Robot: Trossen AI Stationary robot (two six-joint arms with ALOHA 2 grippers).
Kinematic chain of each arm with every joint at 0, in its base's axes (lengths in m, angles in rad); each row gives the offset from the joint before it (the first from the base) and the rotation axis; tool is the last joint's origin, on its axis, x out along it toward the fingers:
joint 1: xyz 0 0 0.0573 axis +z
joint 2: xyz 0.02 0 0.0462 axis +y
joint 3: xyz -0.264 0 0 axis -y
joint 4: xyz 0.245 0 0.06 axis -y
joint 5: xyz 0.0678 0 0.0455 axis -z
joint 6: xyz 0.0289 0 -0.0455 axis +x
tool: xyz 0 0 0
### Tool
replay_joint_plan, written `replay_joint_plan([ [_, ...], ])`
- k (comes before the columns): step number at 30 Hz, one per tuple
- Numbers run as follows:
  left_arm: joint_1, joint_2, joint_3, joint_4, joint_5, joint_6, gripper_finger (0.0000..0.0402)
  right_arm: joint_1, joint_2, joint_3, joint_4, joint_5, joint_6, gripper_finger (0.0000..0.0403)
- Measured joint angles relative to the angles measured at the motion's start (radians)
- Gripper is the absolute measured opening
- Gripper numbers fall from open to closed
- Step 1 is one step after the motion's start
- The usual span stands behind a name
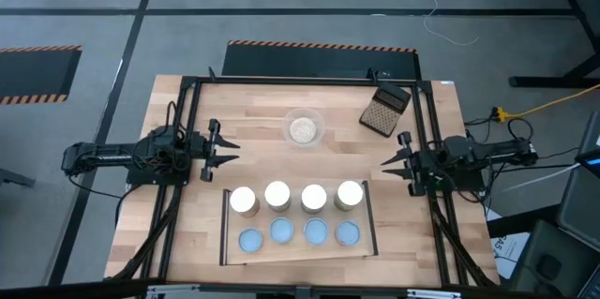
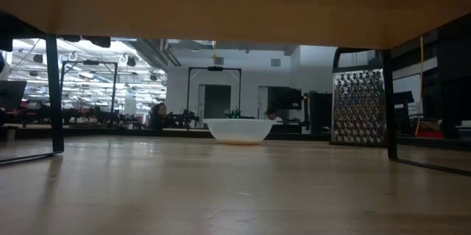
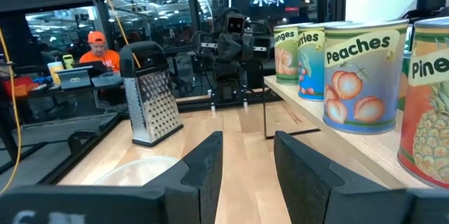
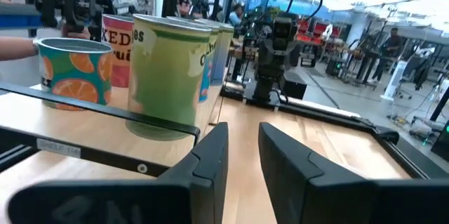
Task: Pick and place cans onto a shelf
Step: Return to Home Position
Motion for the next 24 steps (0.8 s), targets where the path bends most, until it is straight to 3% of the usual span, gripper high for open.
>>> replay_joint_plan([
  [17, 0.000, 0.000, 0.000, -0.037, 0.005, 0.006, 0.0121, -0.002, 0.001, -0.047, 0.023, 0.002, -0.007, 0.0085],
  [24, 0.000, 0.000, 0.000, -0.048, 0.021, 0.052, 0.0121, -0.002, 0.002, -0.047, 0.022, 0.001, 0.079, 0.0085],
])
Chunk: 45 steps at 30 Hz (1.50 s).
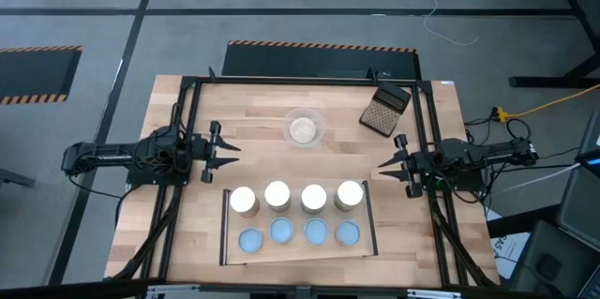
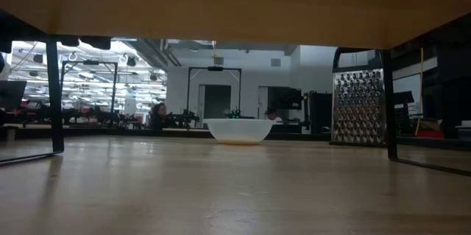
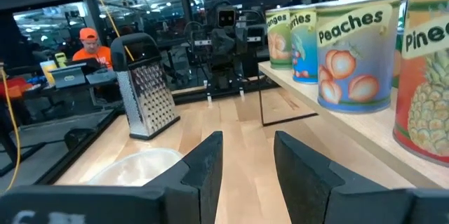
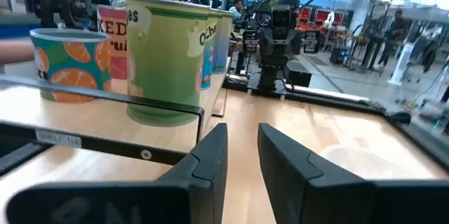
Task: Pick and place cans onto a shelf
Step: Return to Home Position
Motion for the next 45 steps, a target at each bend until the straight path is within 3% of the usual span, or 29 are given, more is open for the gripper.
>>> replay_joint_plan([
  [6, 0.000, 0.000, 0.000, 0.004, 0.000, -0.016, 0.0121, 0.000, 0.000, 0.000, 0.000, 0.000, 0.026, 0.0085],
  [13, 0.000, 0.000, 0.000, -0.015, -0.001, -0.162, 0.0121, 0.000, 0.000, 0.000, 0.001, 0.000, 0.025, 0.0085],
  [45, 0.000, 0.000, 0.000, -0.041, -0.017, -0.130, 0.0121, 0.000, 0.000, 0.002, 0.002, 0.000, 0.024, 0.0085],
])
